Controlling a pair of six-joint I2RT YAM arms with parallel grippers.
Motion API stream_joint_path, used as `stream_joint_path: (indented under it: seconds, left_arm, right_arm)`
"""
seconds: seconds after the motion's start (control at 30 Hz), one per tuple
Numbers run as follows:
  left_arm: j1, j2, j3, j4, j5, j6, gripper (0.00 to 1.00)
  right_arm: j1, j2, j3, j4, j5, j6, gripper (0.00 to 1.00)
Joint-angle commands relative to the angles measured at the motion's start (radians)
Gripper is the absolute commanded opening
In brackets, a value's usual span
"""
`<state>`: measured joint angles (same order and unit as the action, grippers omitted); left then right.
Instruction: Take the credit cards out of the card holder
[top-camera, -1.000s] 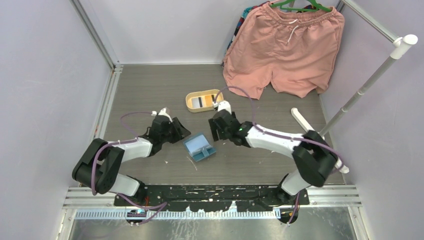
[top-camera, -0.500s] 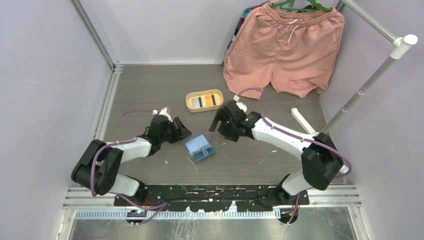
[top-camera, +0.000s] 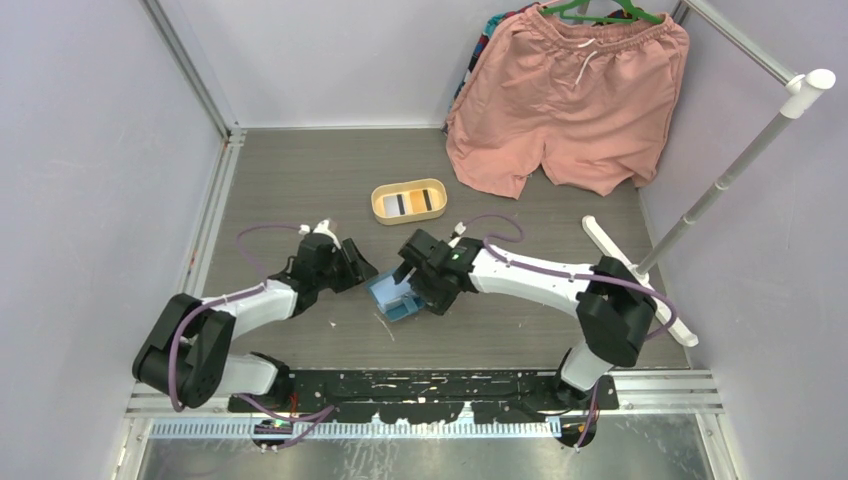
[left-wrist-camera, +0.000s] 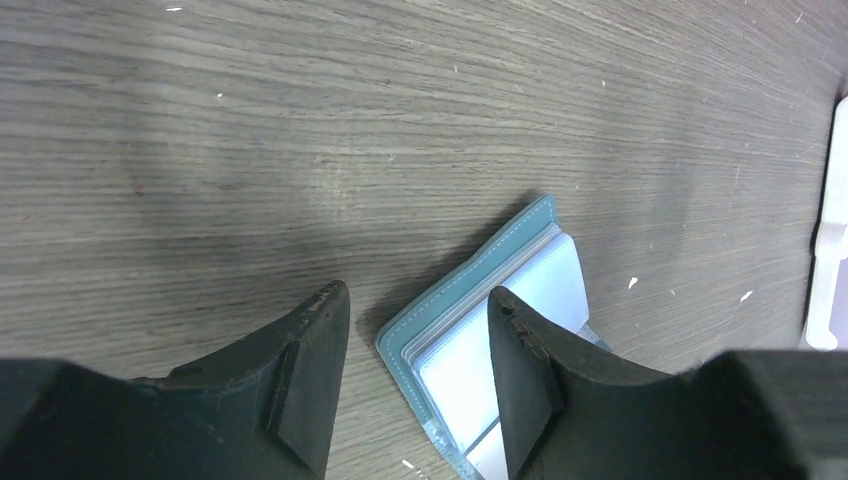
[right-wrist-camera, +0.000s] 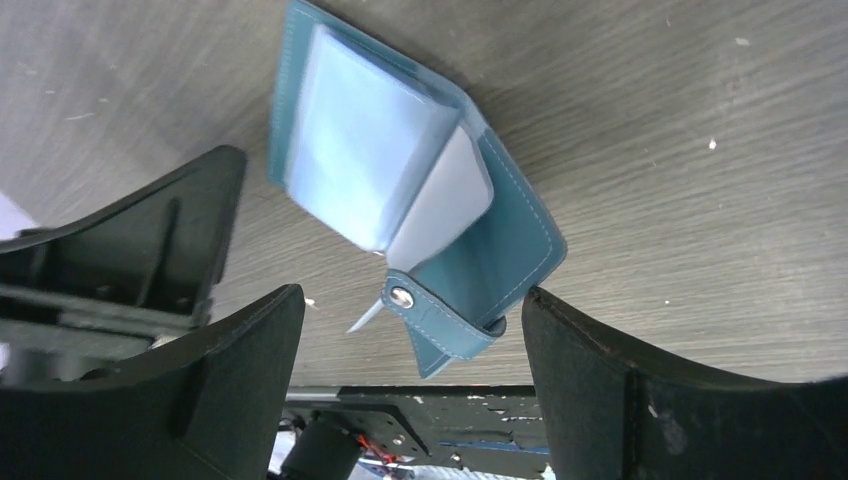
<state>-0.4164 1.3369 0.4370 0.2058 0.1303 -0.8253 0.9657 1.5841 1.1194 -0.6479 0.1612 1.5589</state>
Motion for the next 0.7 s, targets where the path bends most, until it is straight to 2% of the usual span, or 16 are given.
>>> stream_joint_path:
  seconds: [0.0, 0.23, 0.4, 0.57, 0.63, 0.67]
  left_arm:
    - [0.005, -0.065, 0.01, -0.056, -0.023, 0.027, 0.54]
    - [0.005, -0.108, -0.001, -0.092, -0.029, 0.042, 0.52]
    - [0.006, -0.127, 0.004, -0.117, -0.042, 0.052, 0.51]
    - [0.005, -0.111, 0.012, -0.114, -0.036, 0.055, 0.51]
    - [0.006, -0.099, 0.012, -0.102, -0.029, 0.055, 0.51]
    - [0.007, -0.092, 0.014, -0.097, -0.026, 0.055, 0.51]
  right_arm:
    - [0.035, 0.037, 0.032, -0.073, 0.077, 0.138, 0.85]
    - [0.042, 0.02, -0.102, 0.048, 0.099, 0.231, 0.79]
    - [0.038, 0.017, -0.126, 0.096, 0.139, 0.223, 0.71]
    - [0.009, 0.014, -0.153, 0.159, 0.152, 0.188, 0.5]
    - [-0.011, 0.007, -0.17, 0.193, 0.15, 0.155, 0.36]
    - [-0.024, 0.003, -0.18, 0.22, 0.138, 0.124, 0.22]
